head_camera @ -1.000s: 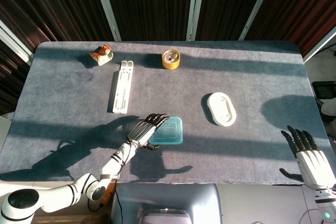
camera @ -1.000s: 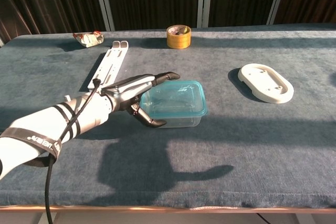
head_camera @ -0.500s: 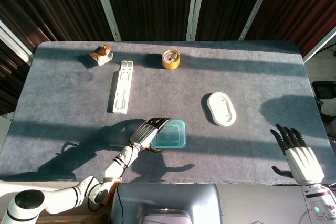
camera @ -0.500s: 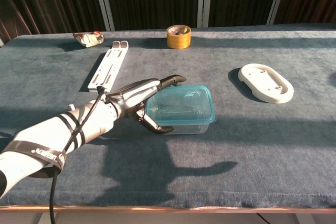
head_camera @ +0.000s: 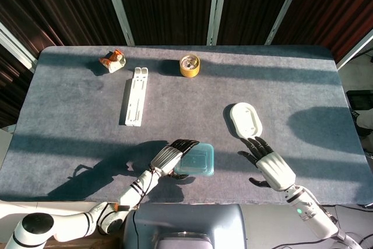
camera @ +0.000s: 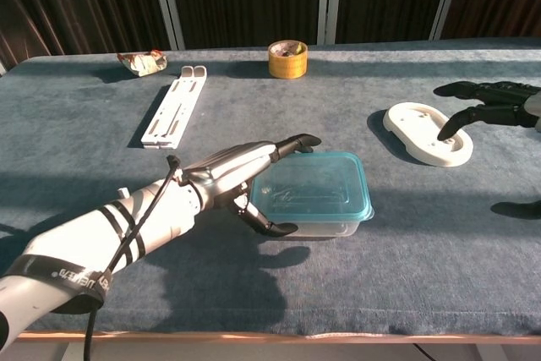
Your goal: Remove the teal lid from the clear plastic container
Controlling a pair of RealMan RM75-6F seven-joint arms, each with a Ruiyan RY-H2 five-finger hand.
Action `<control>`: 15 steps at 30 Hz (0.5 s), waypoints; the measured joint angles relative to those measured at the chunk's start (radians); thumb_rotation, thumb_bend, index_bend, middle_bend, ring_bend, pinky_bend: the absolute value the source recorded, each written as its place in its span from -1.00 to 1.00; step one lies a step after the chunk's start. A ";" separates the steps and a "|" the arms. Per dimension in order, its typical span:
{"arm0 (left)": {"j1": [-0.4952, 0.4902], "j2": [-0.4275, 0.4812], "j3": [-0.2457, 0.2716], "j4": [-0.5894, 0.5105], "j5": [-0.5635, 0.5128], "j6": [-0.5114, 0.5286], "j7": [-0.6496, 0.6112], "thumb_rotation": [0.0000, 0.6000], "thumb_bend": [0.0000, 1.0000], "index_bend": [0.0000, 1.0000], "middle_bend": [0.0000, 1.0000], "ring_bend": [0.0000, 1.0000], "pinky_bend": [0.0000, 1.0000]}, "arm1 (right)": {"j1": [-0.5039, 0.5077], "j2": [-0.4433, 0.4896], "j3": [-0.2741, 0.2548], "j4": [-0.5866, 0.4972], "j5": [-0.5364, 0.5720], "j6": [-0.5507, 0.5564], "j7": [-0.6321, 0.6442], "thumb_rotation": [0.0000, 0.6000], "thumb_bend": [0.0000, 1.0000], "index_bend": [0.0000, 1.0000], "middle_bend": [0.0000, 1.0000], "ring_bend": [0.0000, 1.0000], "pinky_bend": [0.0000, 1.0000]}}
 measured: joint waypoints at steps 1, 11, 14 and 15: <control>0.001 -0.001 0.000 0.002 0.004 0.010 0.000 1.00 -0.48 -1.00 -0.42 -0.37 -0.29 | 0.011 -0.025 0.001 0.030 -0.012 0.006 0.027 1.00 -0.25 -0.03 -1.00 -1.00 -1.00; 0.011 -0.002 0.033 0.000 0.041 0.044 -0.035 1.00 -0.48 -1.00 -0.43 -0.38 -0.28 | 0.093 -0.192 0.001 0.218 -0.042 0.026 0.156 1.00 -0.25 0.07 -0.94 -1.00 -1.00; 0.008 -0.005 0.037 -0.002 0.040 0.031 -0.042 1.00 -0.48 -1.00 -0.42 -0.38 -0.28 | 0.122 -0.218 -0.002 0.232 -0.040 0.021 0.188 1.00 -0.24 0.05 -0.94 -1.00 -1.00; 0.006 -0.009 0.037 0.001 0.041 0.030 -0.042 1.00 -0.48 -1.00 -0.42 -0.38 -0.28 | 0.128 -0.223 -0.004 0.233 -0.040 0.020 0.193 1.00 -0.24 0.04 -0.94 -1.00 -1.00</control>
